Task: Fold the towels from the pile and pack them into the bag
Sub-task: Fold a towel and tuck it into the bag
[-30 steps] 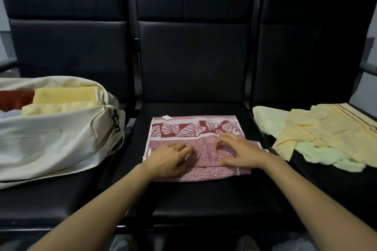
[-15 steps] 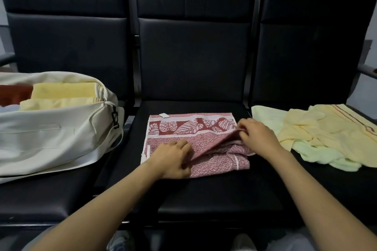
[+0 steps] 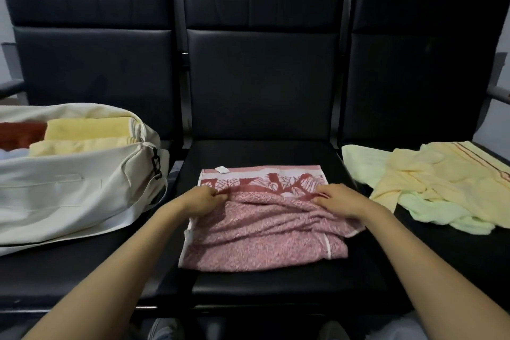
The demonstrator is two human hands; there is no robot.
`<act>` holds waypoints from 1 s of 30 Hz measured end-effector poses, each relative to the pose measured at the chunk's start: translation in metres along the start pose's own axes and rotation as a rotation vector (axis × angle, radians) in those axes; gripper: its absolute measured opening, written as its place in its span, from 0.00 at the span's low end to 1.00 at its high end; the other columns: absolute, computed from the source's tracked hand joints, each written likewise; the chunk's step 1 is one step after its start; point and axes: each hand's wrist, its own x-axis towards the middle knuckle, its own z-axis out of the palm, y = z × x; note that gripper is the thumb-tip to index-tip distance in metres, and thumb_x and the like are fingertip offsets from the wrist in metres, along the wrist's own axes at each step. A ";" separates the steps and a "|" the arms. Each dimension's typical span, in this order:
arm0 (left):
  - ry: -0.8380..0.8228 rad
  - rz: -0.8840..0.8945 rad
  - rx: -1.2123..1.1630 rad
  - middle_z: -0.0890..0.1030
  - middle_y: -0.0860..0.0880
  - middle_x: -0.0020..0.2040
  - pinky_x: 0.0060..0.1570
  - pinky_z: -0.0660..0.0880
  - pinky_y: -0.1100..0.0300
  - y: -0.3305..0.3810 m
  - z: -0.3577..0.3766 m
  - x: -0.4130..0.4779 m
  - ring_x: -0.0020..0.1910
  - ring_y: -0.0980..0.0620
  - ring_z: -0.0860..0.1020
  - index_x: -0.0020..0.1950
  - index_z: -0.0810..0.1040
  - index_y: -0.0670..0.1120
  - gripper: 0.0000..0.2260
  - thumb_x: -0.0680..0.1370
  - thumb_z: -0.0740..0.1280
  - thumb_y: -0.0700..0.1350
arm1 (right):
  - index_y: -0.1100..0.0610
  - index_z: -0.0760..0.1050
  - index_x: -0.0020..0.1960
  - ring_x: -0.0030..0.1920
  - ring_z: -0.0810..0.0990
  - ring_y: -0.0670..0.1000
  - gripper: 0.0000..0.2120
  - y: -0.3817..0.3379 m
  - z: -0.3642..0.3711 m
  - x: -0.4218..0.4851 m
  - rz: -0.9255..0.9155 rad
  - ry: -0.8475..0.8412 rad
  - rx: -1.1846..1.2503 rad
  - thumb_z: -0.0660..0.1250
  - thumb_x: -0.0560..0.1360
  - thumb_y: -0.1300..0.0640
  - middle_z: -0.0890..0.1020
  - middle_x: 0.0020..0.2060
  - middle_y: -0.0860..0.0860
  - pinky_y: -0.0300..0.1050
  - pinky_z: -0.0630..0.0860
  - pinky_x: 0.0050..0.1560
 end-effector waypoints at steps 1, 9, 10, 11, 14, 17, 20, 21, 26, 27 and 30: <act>-0.056 0.005 0.001 0.79 0.45 0.56 0.47 0.67 0.62 -0.003 -0.002 -0.002 0.49 0.51 0.74 0.60 0.78 0.43 0.18 0.82 0.59 0.54 | 0.58 0.76 0.48 0.45 0.76 0.51 0.11 0.000 0.000 -0.001 -0.011 -0.037 -0.012 0.61 0.80 0.51 0.78 0.43 0.50 0.45 0.70 0.45; 0.080 -0.048 -1.068 0.81 0.42 0.39 0.35 0.79 0.59 -0.029 -0.029 0.008 0.31 0.51 0.80 0.48 0.79 0.39 0.09 0.73 0.71 0.43 | 0.54 0.80 0.51 0.46 0.81 0.51 0.06 0.007 -0.017 0.002 0.072 0.335 0.739 0.67 0.77 0.54 0.83 0.45 0.51 0.46 0.76 0.48; 0.109 -0.044 -1.211 0.81 0.42 0.39 0.35 0.80 0.59 -0.026 -0.030 0.010 0.32 0.50 0.81 0.47 0.79 0.39 0.06 0.75 0.70 0.41 | 0.57 0.79 0.54 0.49 0.81 0.53 0.09 0.008 -0.019 0.009 0.106 0.379 0.778 0.67 0.78 0.54 0.83 0.49 0.52 0.49 0.76 0.52; 0.160 -0.060 -1.285 0.81 0.42 0.38 0.34 0.80 0.59 -0.023 -0.030 0.015 0.31 0.50 0.80 0.46 0.78 0.39 0.04 0.77 0.67 0.39 | 0.59 0.78 0.55 0.53 0.80 0.53 0.10 0.007 -0.020 0.016 0.127 0.416 0.789 0.66 0.78 0.54 0.82 0.53 0.53 0.50 0.75 0.56; 0.338 -0.129 -1.221 0.79 0.44 0.37 0.36 0.75 0.57 -0.019 -0.025 0.038 0.34 0.49 0.77 0.43 0.76 0.41 0.06 0.80 0.63 0.38 | 0.63 0.76 0.58 0.60 0.77 0.55 0.14 0.005 -0.019 0.043 0.180 0.462 0.658 0.64 0.79 0.54 0.79 0.58 0.54 0.49 0.72 0.62; 0.481 -0.132 -0.861 0.80 0.44 0.40 0.41 0.74 0.55 -0.024 -0.019 0.063 0.38 0.48 0.78 0.42 0.77 0.42 0.06 0.79 0.66 0.42 | 0.64 0.75 0.63 0.61 0.75 0.61 0.17 0.005 -0.012 0.067 0.243 0.485 0.521 0.64 0.79 0.55 0.79 0.59 0.60 0.47 0.70 0.58; 0.542 -0.138 -0.514 0.76 0.44 0.40 0.41 0.67 0.55 -0.029 -0.006 0.077 0.42 0.46 0.74 0.41 0.73 0.40 0.09 0.77 0.68 0.44 | 0.63 0.77 0.58 0.55 0.78 0.60 0.13 0.011 0.006 0.080 0.300 0.490 0.405 0.65 0.78 0.55 0.80 0.55 0.60 0.44 0.68 0.48; 0.547 -0.125 -0.443 0.75 0.44 0.39 0.40 0.65 0.55 -0.032 0.000 0.082 0.42 0.45 0.74 0.38 0.71 0.41 0.12 0.77 0.68 0.44 | 0.62 0.77 0.57 0.53 0.78 0.59 0.12 0.013 0.012 0.082 0.313 0.485 0.363 0.66 0.78 0.55 0.80 0.55 0.60 0.43 0.68 0.46; 0.523 -0.100 -0.245 0.79 0.42 0.45 0.41 0.66 0.56 -0.053 0.018 0.097 0.46 0.42 0.77 0.39 0.71 0.47 0.10 0.77 0.69 0.49 | 0.63 0.78 0.53 0.43 0.74 0.55 0.12 0.020 0.022 0.092 0.350 0.461 0.286 0.69 0.76 0.55 0.75 0.57 0.60 0.41 0.67 0.45; 0.531 -0.096 -0.245 0.79 0.41 0.47 0.41 0.66 0.56 -0.054 0.019 0.099 0.46 0.42 0.77 0.40 0.72 0.49 0.10 0.77 0.68 0.50 | 0.63 0.78 0.53 0.43 0.73 0.54 0.12 0.020 0.022 0.092 0.353 0.450 0.284 0.70 0.75 0.55 0.75 0.57 0.60 0.41 0.67 0.44; 0.572 -0.078 -0.286 0.79 0.43 0.49 0.43 0.68 0.55 -0.053 0.019 0.100 0.49 0.42 0.77 0.42 0.74 0.49 0.08 0.78 0.67 0.51 | 0.62 0.77 0.53 0.45 0.74 0.55 0.13 0.022 0.021 0.095 0.368 0.396 0.296 0.70 0.75 0.54 0.74 0.58 0.60 0.42 0.68 0.45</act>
